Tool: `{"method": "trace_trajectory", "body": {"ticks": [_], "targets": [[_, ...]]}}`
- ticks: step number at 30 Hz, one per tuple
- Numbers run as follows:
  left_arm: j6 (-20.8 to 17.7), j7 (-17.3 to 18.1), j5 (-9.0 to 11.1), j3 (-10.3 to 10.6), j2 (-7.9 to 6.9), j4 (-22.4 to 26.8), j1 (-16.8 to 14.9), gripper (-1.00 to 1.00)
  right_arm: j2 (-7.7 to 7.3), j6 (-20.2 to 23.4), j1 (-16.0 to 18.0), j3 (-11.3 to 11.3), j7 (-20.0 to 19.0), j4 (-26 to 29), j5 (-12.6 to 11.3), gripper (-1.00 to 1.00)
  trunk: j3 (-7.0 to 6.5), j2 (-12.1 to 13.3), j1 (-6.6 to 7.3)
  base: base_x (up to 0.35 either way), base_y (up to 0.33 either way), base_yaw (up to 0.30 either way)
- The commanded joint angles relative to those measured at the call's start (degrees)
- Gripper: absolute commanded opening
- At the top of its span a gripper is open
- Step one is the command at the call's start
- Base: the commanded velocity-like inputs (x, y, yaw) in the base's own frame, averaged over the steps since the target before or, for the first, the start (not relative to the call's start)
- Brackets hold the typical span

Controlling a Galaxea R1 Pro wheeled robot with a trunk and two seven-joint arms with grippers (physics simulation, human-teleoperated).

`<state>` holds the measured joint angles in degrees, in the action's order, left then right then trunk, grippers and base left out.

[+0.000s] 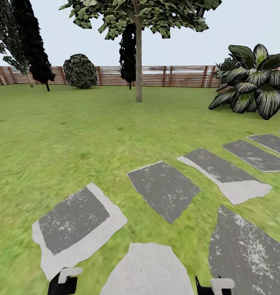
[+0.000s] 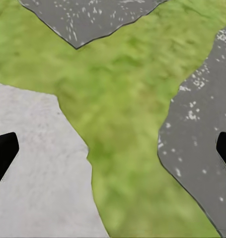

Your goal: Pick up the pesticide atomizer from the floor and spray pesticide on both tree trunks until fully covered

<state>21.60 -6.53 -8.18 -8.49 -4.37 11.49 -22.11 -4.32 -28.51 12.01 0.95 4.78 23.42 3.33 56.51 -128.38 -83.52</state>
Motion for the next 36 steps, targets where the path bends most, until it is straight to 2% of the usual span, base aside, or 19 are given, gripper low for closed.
{"method": "trace_trajectory", "body": {"ticks": [1, 36], "targets": [[0.20, -0.23, -0.61, -0.30, 0.01, -0.06, -0.04, -1.00, 0.01, -0.14, 0.03, 0.10, 0.23, -0.04, 0.36, 1.00, 0.05, -0.02, -0.02, 0.339, 0.000, 0.000], [0.20, -0.23, -0.61, -0.30, 0.03, -0.06, -0.04, -1.00, 0.01, -0.14, 0.03, 0.08, 0.23, -0.04, 0.36, 1.00, 0.05, -0.02, -0.02, 0.339, 0.000, 0.000]]}}
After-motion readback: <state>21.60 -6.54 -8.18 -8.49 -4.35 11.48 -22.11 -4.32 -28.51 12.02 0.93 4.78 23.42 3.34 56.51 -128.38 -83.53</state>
